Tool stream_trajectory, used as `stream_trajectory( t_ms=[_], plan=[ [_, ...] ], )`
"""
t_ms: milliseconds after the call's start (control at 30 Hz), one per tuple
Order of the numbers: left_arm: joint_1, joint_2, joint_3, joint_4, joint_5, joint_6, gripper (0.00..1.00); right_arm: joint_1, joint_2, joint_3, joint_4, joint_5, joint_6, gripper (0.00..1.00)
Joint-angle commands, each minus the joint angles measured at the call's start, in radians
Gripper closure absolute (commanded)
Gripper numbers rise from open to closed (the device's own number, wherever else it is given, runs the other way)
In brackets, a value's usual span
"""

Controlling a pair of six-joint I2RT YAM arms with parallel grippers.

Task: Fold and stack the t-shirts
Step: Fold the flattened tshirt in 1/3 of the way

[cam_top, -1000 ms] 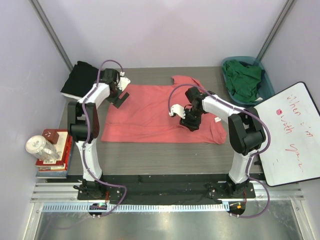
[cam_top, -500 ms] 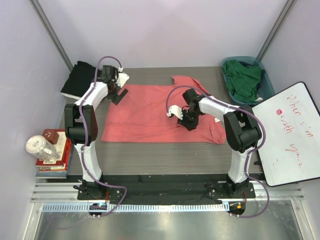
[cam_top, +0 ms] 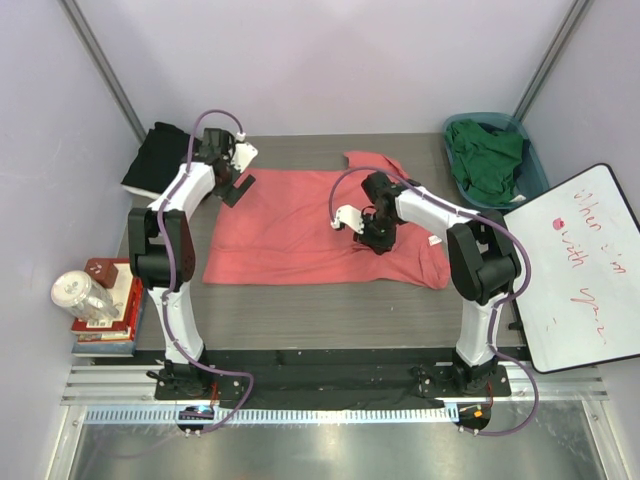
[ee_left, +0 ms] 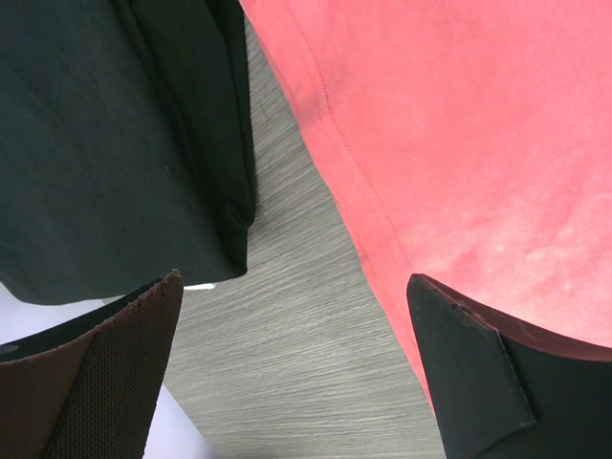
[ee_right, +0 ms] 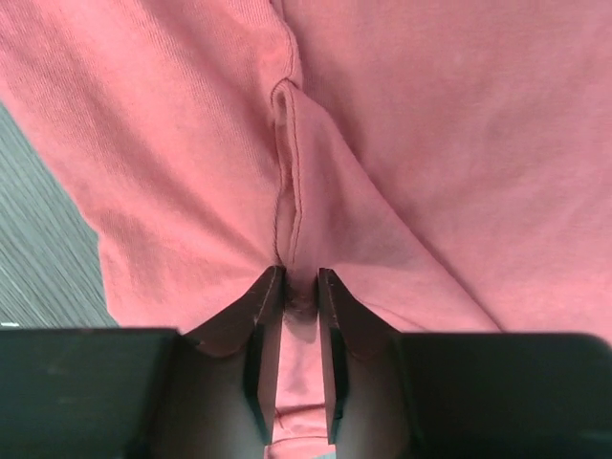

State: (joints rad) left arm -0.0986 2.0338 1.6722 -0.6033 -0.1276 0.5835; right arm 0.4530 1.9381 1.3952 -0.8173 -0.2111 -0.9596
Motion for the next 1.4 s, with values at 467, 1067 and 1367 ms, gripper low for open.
stream_trajectory(
  t_ms=[467, 1067, 1367],
  plan=[
    [0.007, -0.006, 0.055, 0.027, 0.026, -0.013, 0.0, 0.013, 0.005, 0.09, -0.068, 0.036, -0.059, 0.95],
    [0.007, 0.017, 0.07, 0.023, 0.036, -0.034, 0.0, 0.041, 0.154, 0.292, -0.003, 0.107, -0.116, 0.92],
    [0.005, 0.023, 0.067, 0.023, 0.04, -0.042, 0.0, 0.058, 0.165, 0.304, 0.075, 0.134, -0.107, 0.85]
  ],
)
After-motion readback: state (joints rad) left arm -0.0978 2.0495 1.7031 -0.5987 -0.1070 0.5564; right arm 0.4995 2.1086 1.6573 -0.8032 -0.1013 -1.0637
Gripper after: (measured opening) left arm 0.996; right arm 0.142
